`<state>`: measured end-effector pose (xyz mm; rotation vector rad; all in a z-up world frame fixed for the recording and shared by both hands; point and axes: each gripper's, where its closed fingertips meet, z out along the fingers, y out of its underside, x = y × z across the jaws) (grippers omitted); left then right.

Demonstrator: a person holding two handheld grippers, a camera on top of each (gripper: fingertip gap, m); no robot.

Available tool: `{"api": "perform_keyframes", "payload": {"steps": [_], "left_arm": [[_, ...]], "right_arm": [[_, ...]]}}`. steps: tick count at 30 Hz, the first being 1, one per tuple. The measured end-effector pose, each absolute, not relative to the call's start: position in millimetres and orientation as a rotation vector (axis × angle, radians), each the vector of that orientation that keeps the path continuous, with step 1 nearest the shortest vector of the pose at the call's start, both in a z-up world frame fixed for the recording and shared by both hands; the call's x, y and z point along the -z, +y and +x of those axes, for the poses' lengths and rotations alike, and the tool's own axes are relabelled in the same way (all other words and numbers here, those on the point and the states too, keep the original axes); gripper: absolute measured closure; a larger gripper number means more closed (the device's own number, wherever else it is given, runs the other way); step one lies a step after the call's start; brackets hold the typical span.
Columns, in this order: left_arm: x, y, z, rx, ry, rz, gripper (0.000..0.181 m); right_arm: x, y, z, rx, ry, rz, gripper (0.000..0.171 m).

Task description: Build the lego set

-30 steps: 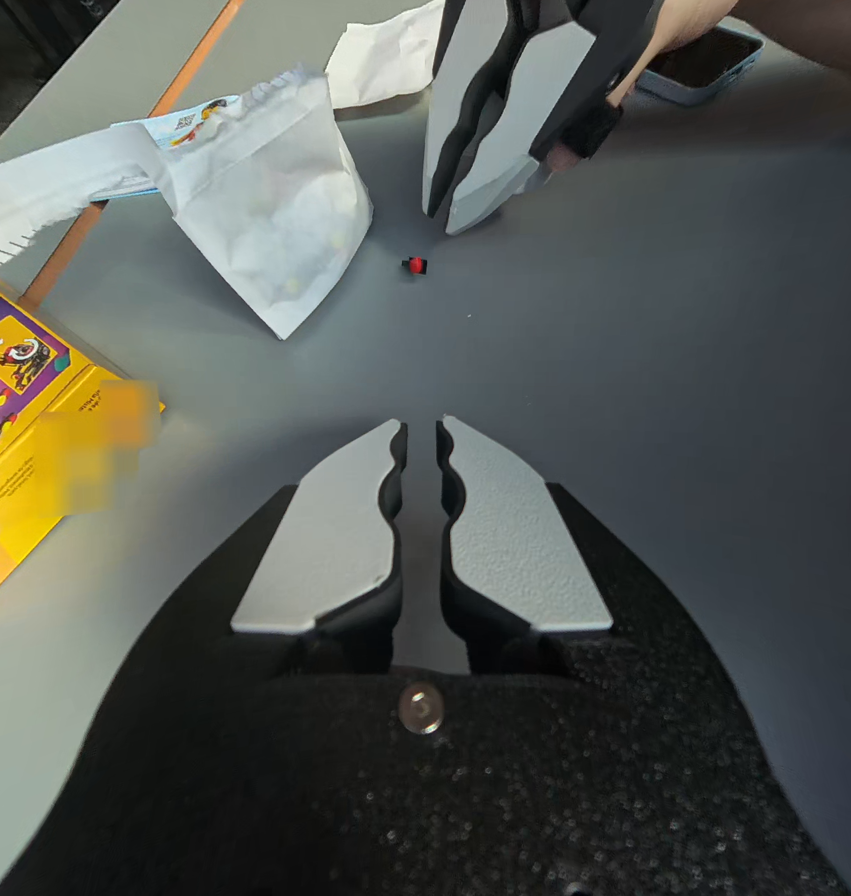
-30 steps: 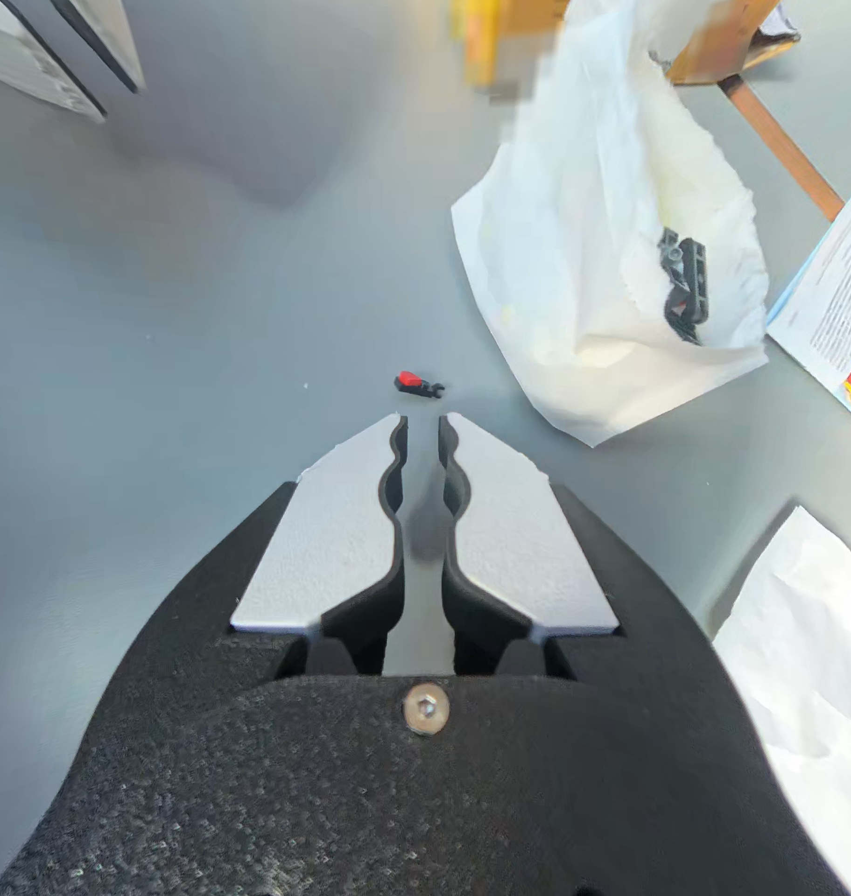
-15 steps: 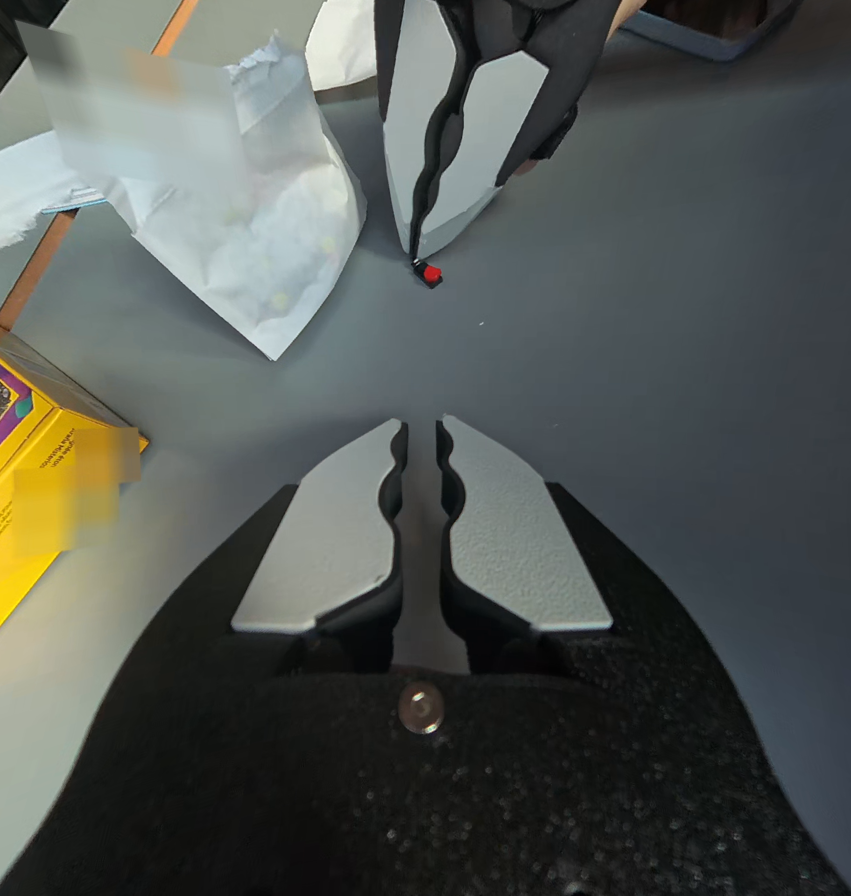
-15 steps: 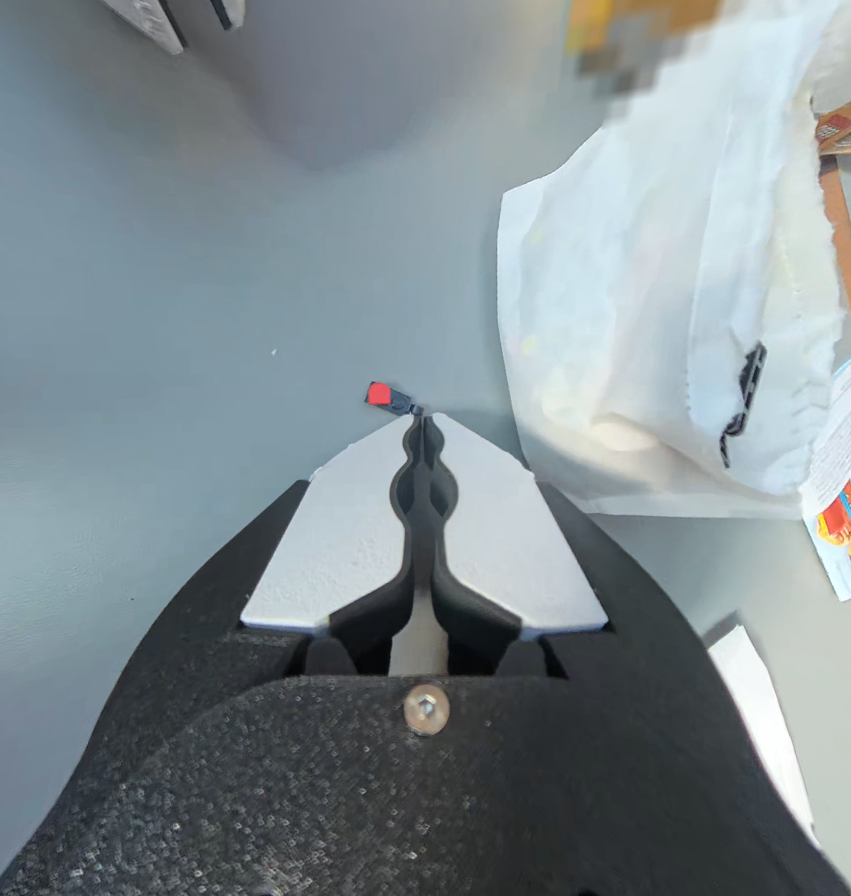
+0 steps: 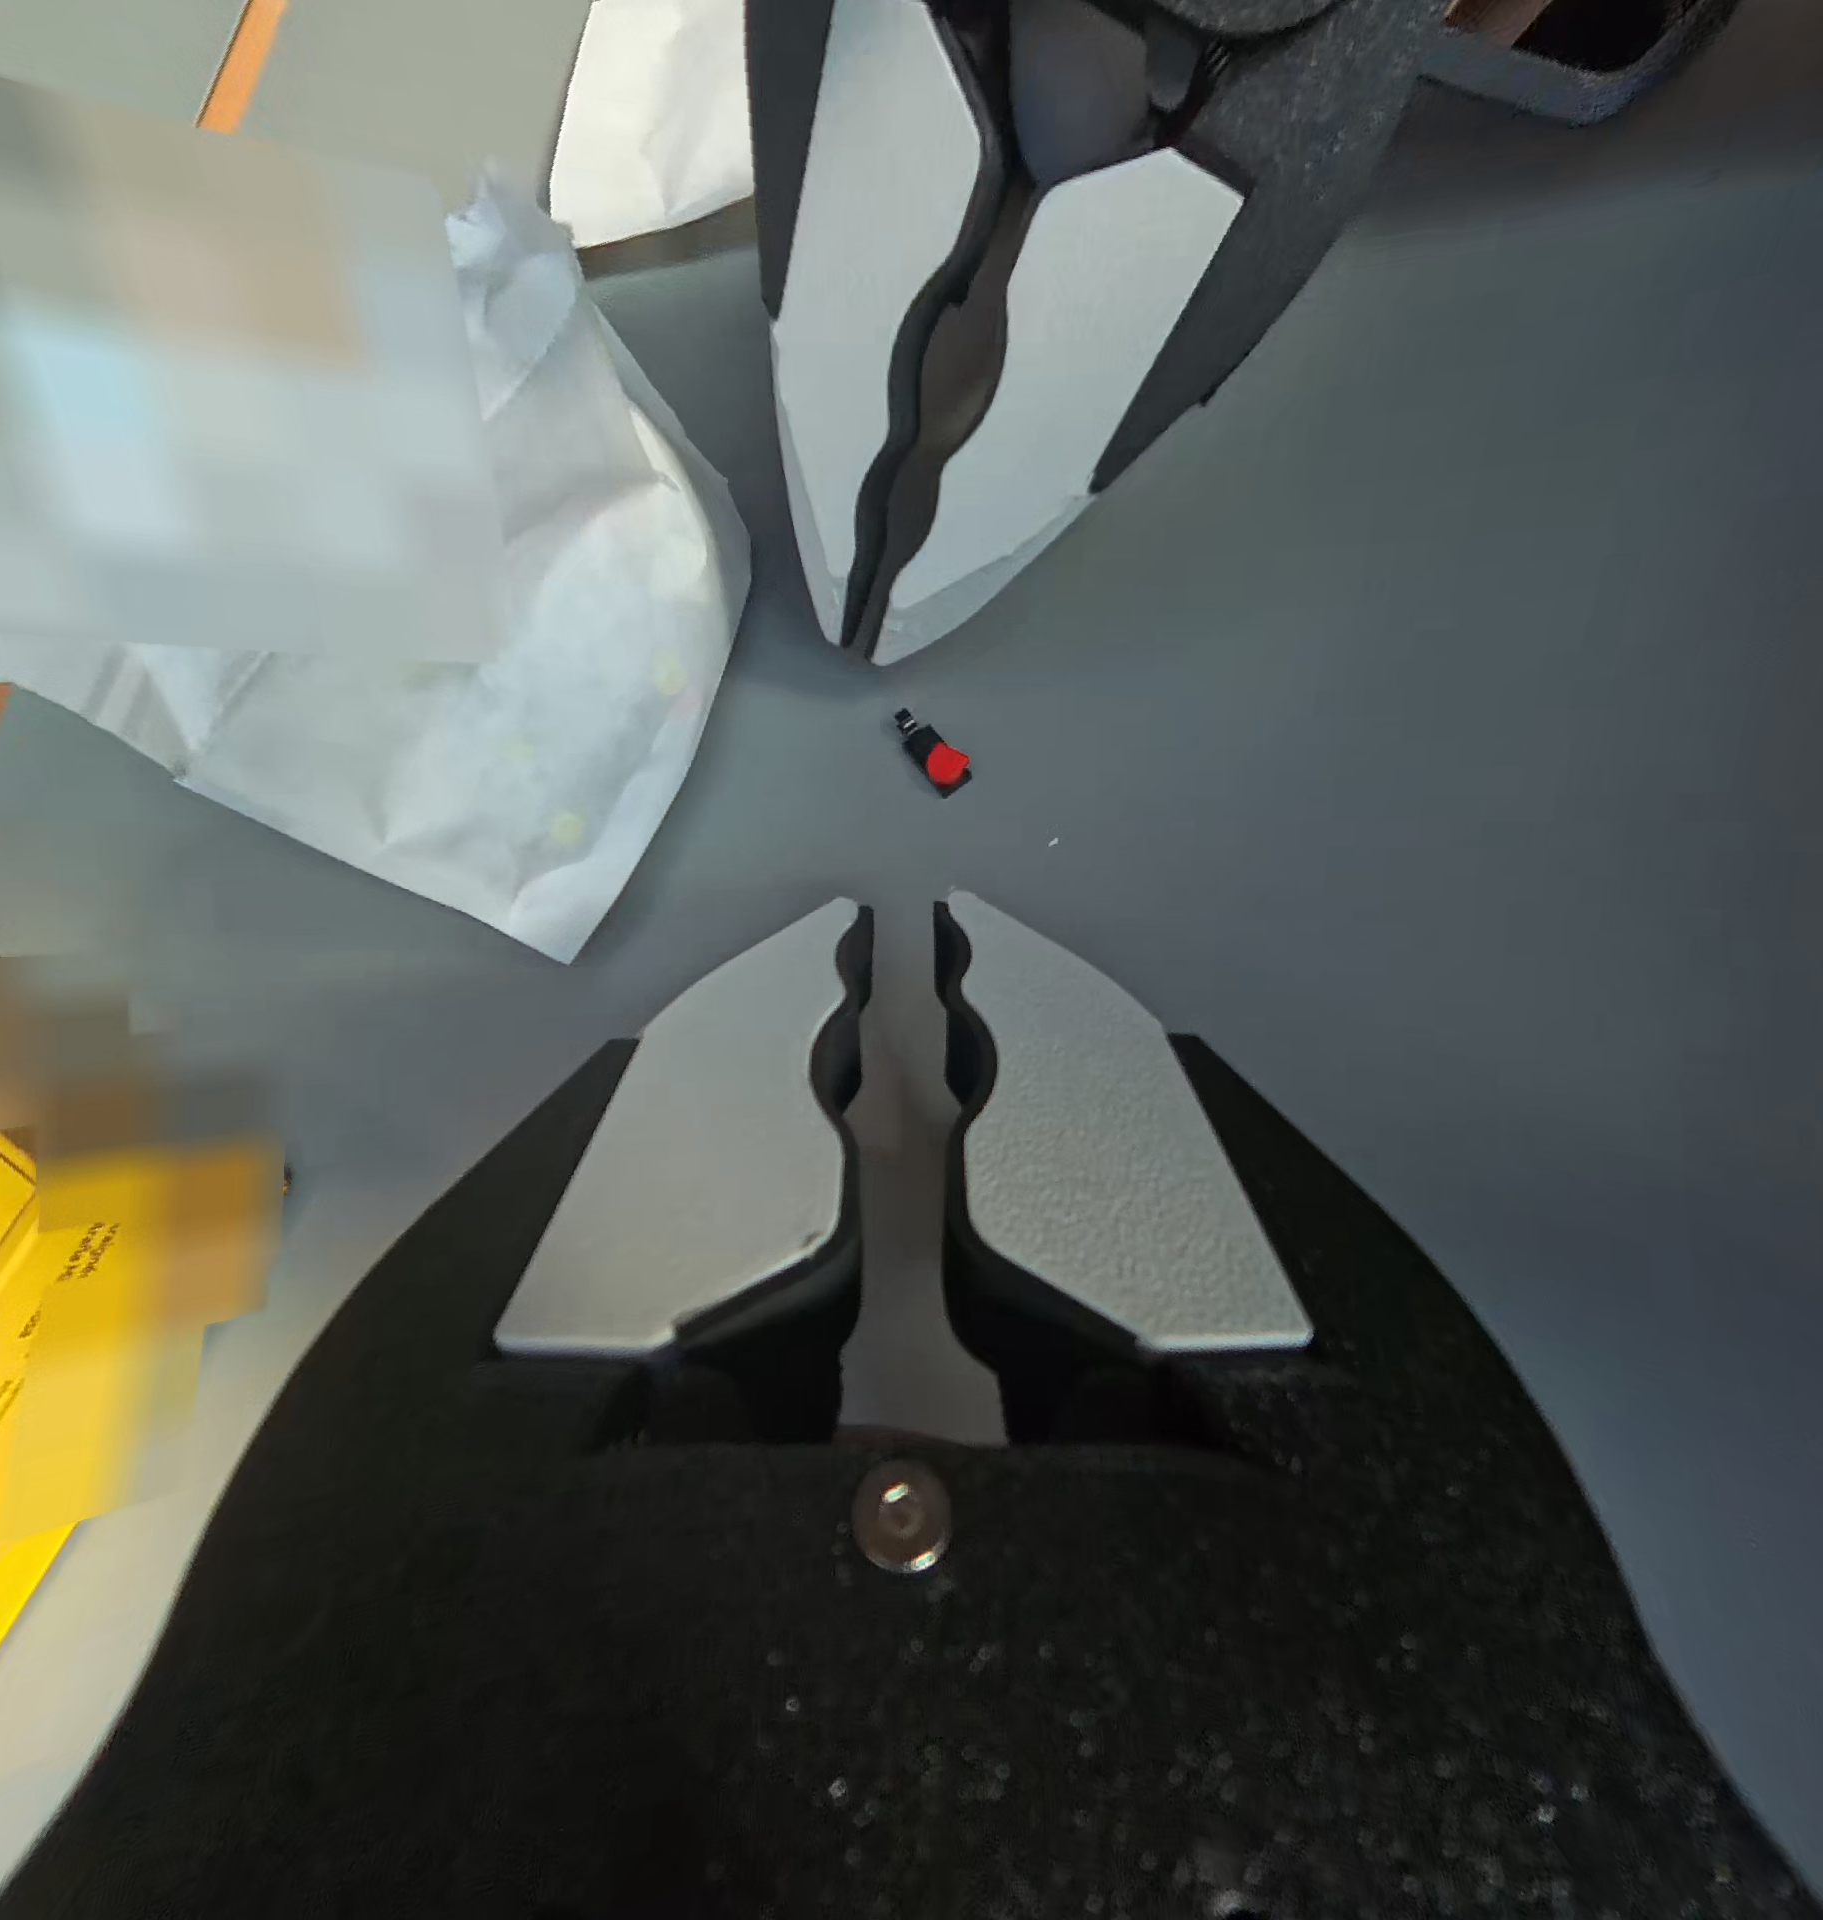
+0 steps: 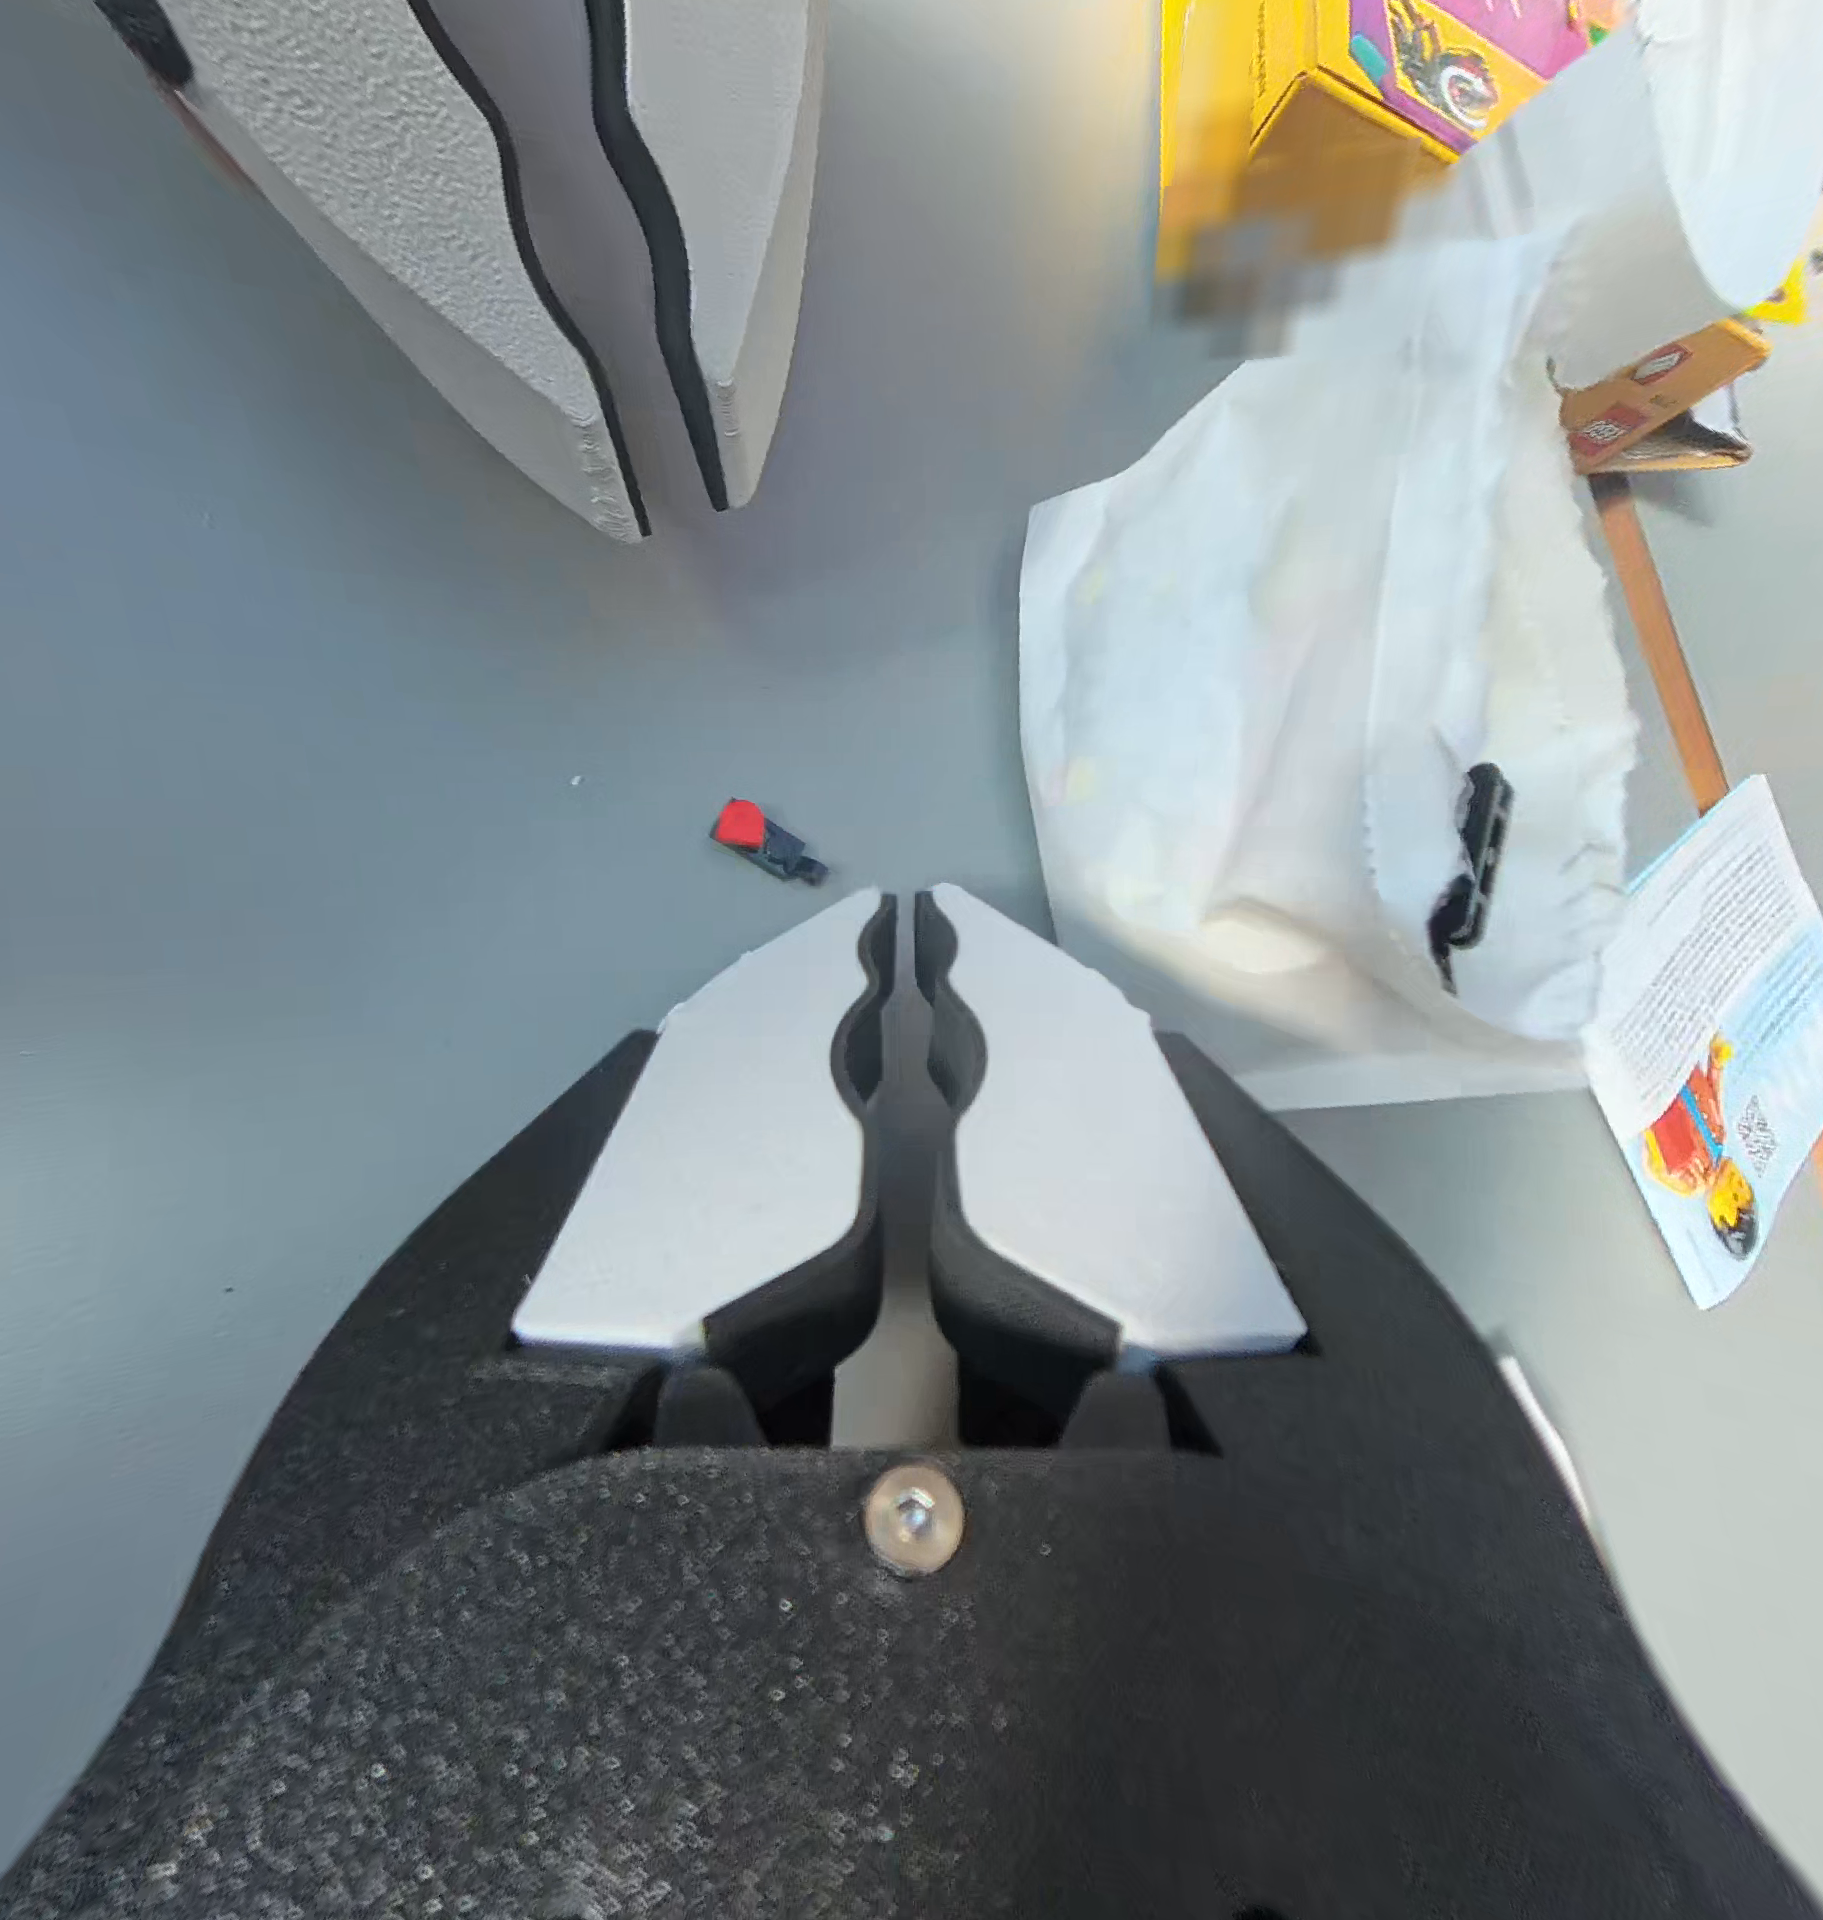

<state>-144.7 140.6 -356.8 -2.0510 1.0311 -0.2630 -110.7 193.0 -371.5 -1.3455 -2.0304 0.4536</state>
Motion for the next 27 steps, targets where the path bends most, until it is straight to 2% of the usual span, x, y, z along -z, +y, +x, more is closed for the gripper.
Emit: {"api": "perform_keyframes", "payload": {"steps": [3, 11, 14, 21, 27], "left_arm": [[360, 144, -140, 0.274, 1.038, -2.057, 0.171], [372, 134, -149, 0.309, 1.056, -2.108, 0.170], [374, 130, -154, 0.305, 1.040, -2.116, 0.169], [375, 116, -153, 0.351, 1.033, -2.100, 0.169], [372, 109, -156, 0.366, 1.040, -2.096, 0.169]], "right_arm": [[381, 190, -114, -0.499, -2.190, -1.267, 0.171], [384, 150, -105, -0.776, -2.437, -1.145, 0.166], [383, 138, -107, -0.747, -2.417, -1.115, 0.162], [379, 175, -113, -0.589, -2.353, -1.126, 0.160], [382, 172, -116, -0.629, -2.483, -1.012, 0.147]]}}
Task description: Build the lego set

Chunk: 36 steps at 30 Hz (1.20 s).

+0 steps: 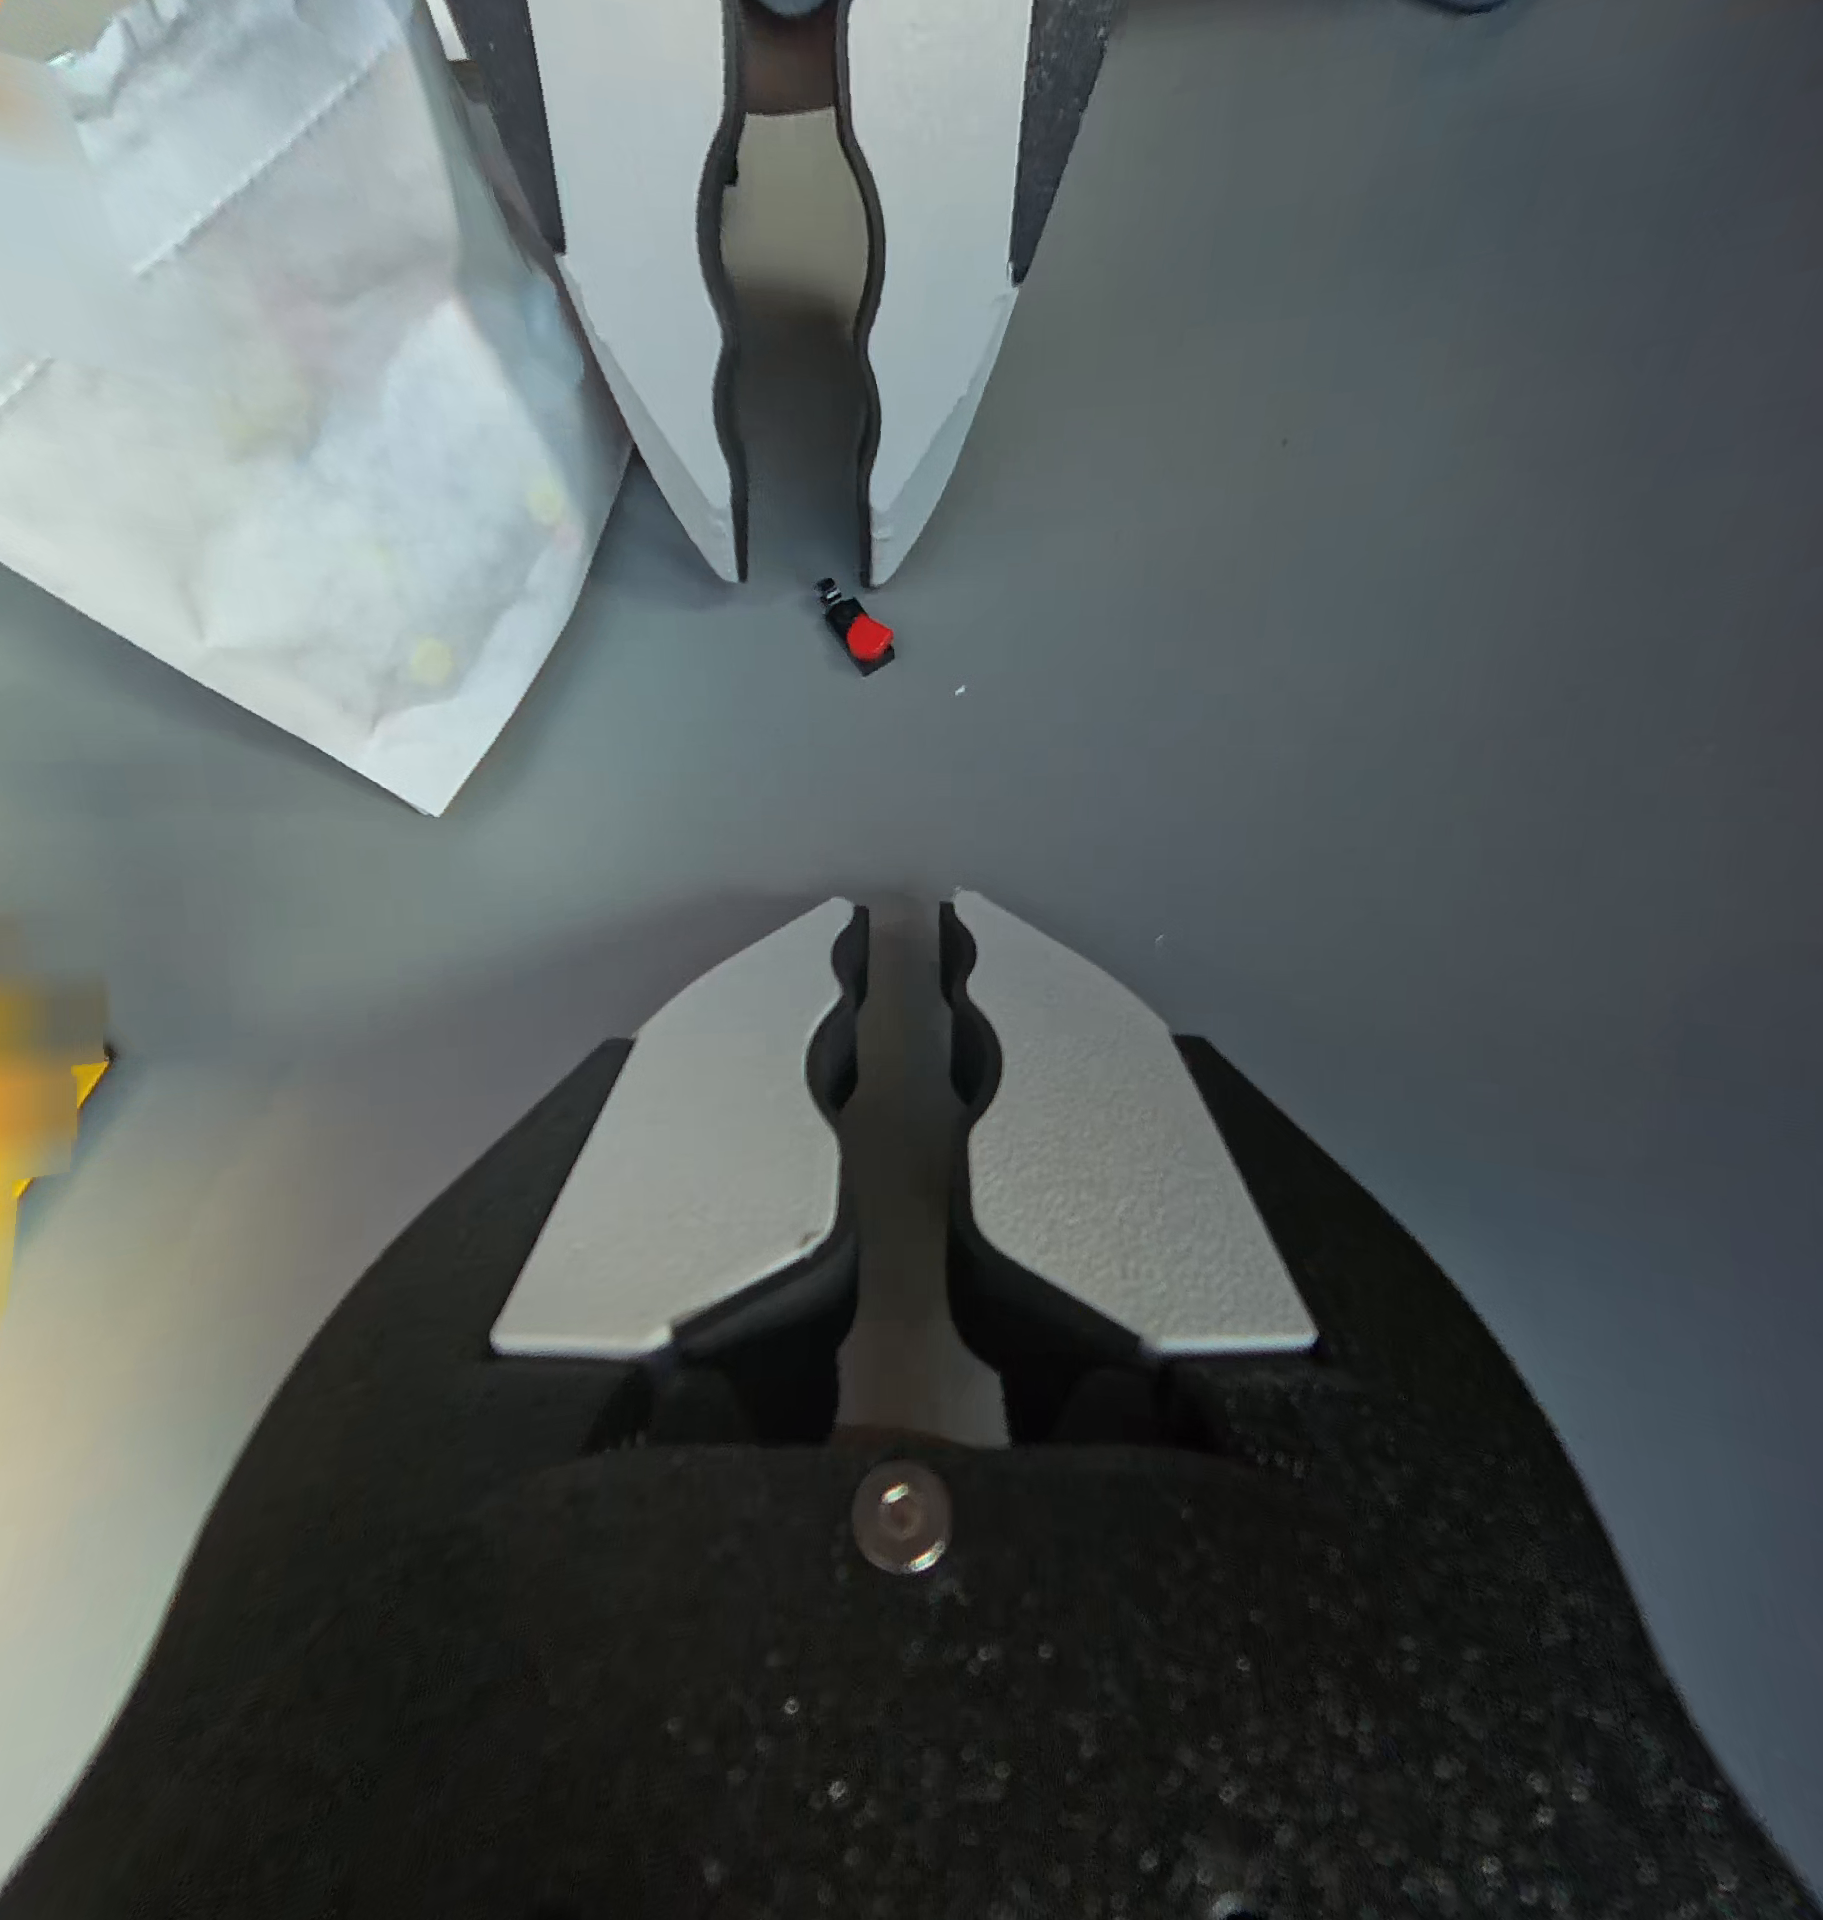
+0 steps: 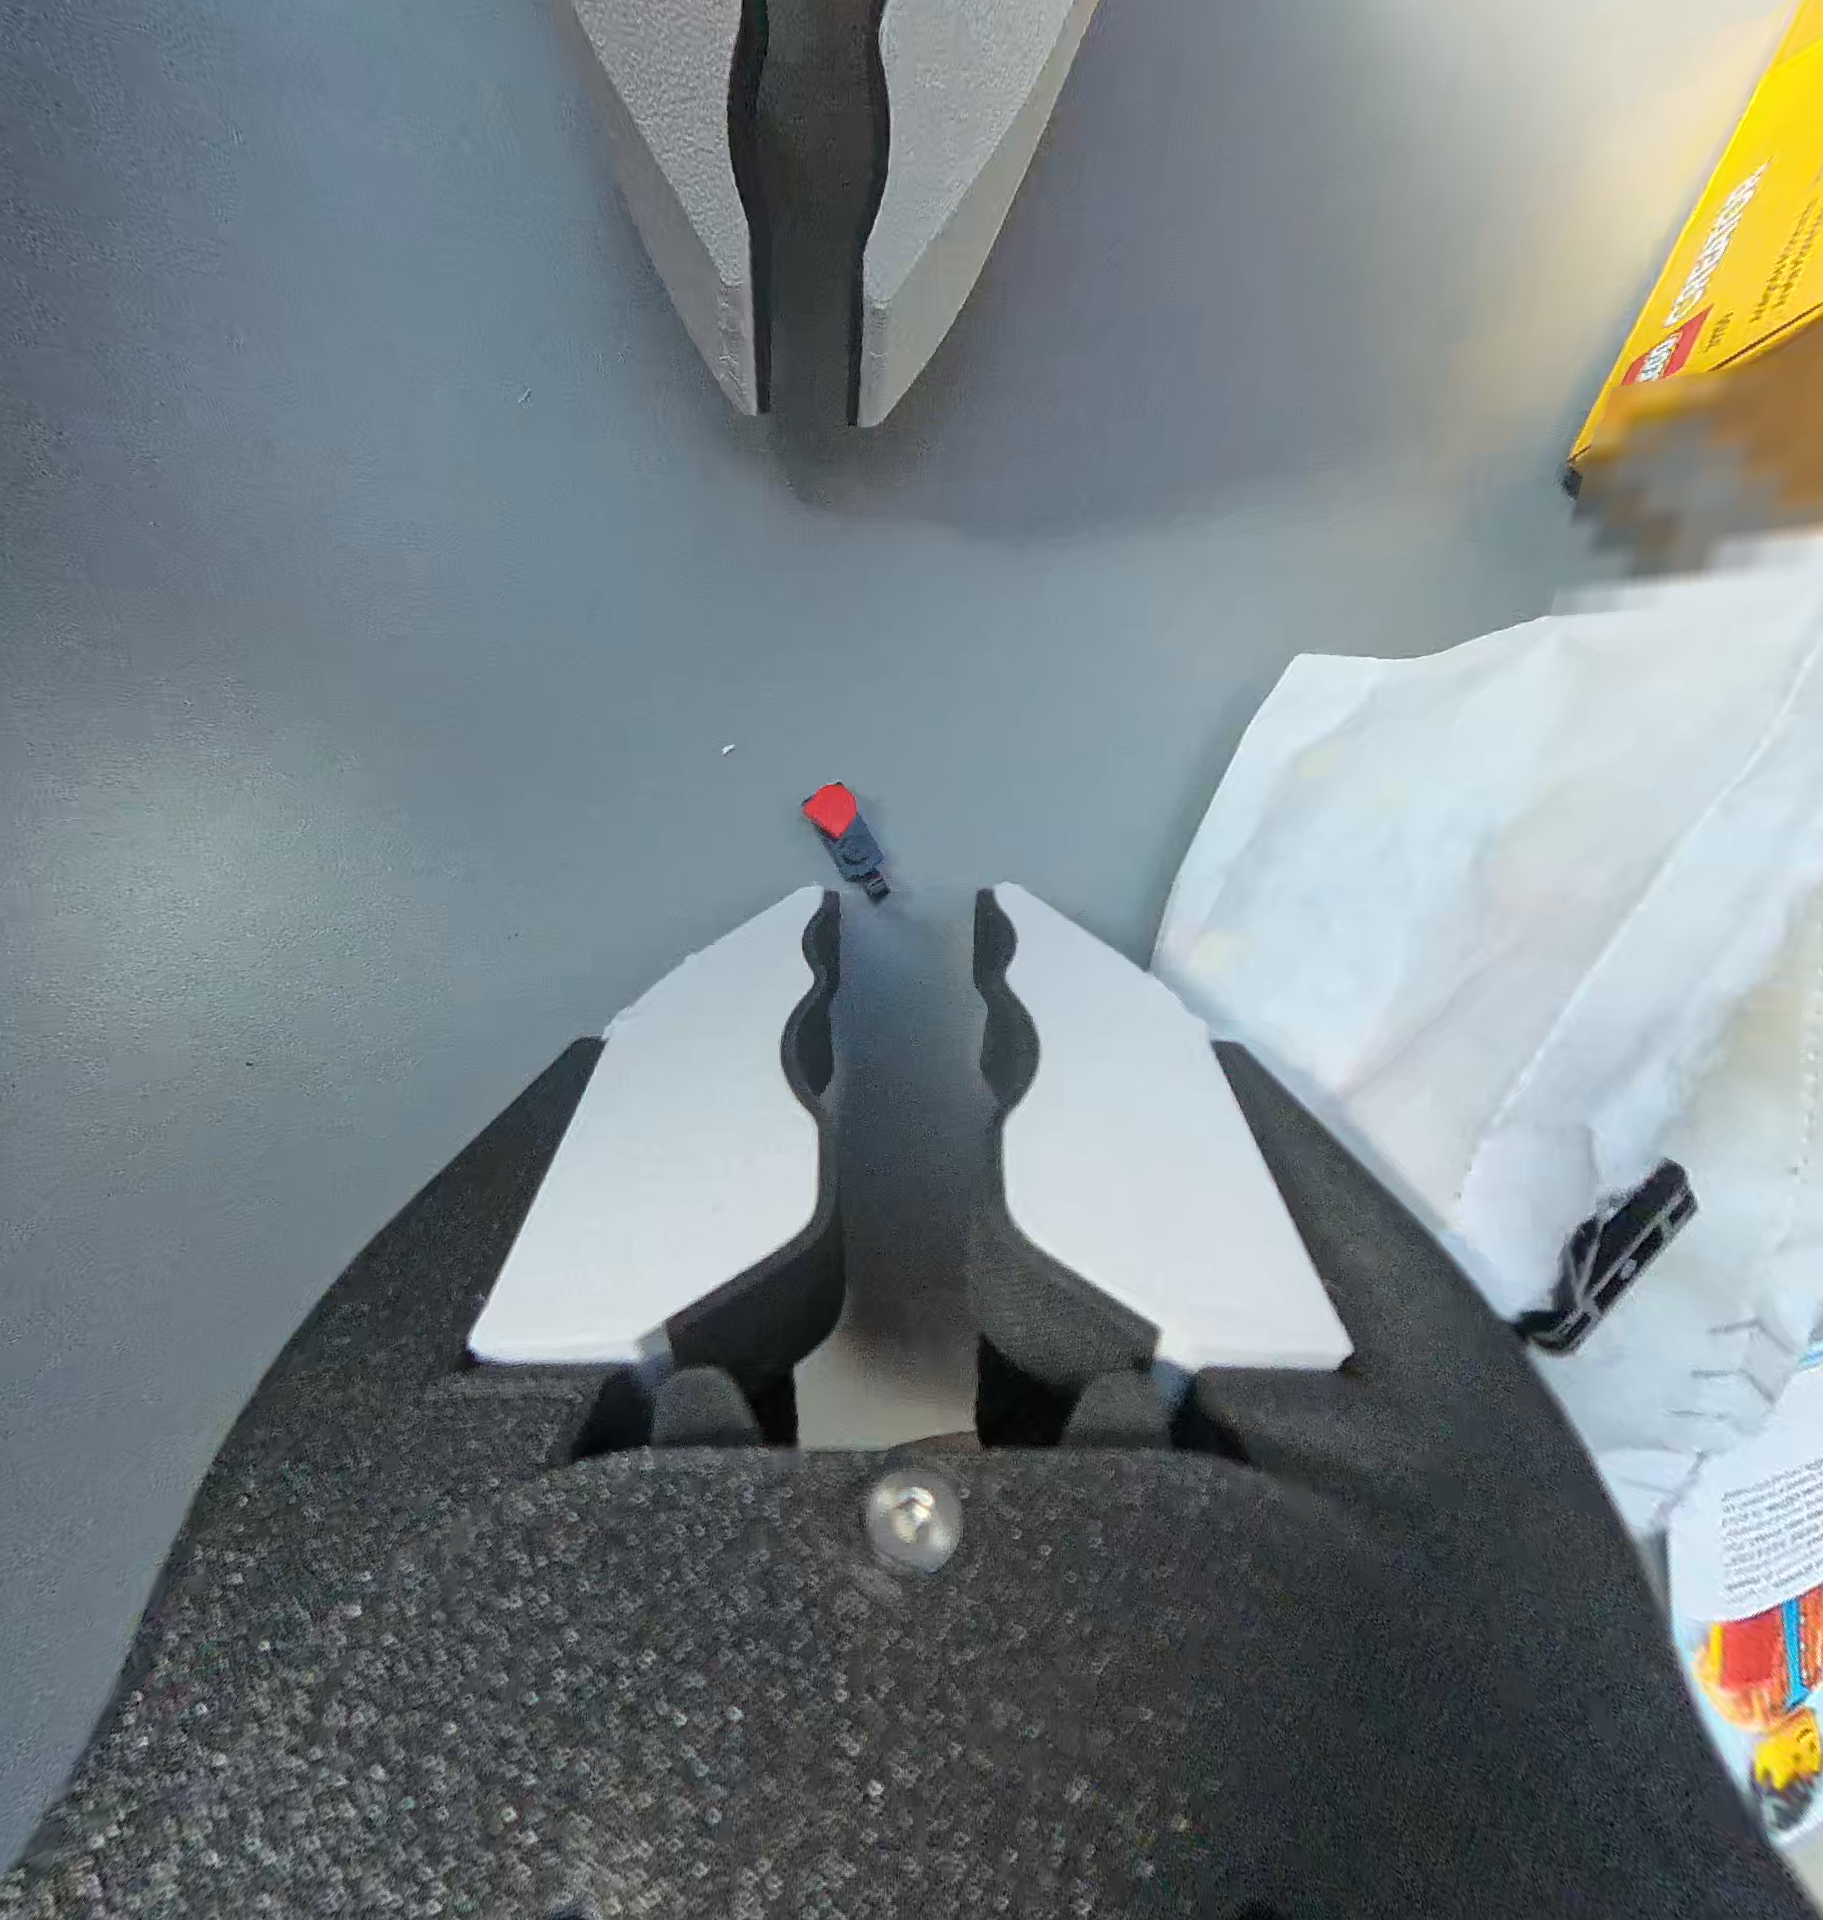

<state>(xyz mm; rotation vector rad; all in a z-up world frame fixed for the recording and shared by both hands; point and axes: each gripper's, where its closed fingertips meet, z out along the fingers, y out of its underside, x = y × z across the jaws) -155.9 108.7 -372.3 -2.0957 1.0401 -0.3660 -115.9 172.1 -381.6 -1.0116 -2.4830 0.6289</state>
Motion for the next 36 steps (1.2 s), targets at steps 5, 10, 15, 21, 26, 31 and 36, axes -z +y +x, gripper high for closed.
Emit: {"api": "perform_keyframes", "payload": {"steps": [5, 10, 15, 21, 26, 31, 36], "left_arm": [[370, 108, -157, 0.372, 1.037, -2.090, 0.169], [366, 106, -153, 0.380, 1.047, -2.060, 0.169], [365, 102, -147, 0.391, 1.083, -2.041, 0.169], [366, 90, -144, 0.376, 1.120, -2.024, 0.168], [362, 90, -132, 0.376, 1.132, -1.990, 0.166], [372, 99, -121, 0.305, 1.227, -2.000, 0.164], [378, 97, -118, 0.350, 1.258, -2.017, 0.168]], "right_arm": [[383, 161, -121, -0.706, -2.485, -1.015, 0.164], [384, 146, -119, -0.664, -2.406, -1.152, 0.168], [383, 119, -116, -0.555, -2.341, -1.236, 0.168], [383, 110, -114, -0.575, -2.257, -1.315, 0.168], [381, 110, -111, -0.646, -2.242, -1.315, 0.163], [381, 108, -114, -0.664, -2.237, -1.295, 0.157], [382, 107, -112, -0.648, -2.255, -1.293, 0.156]]}}
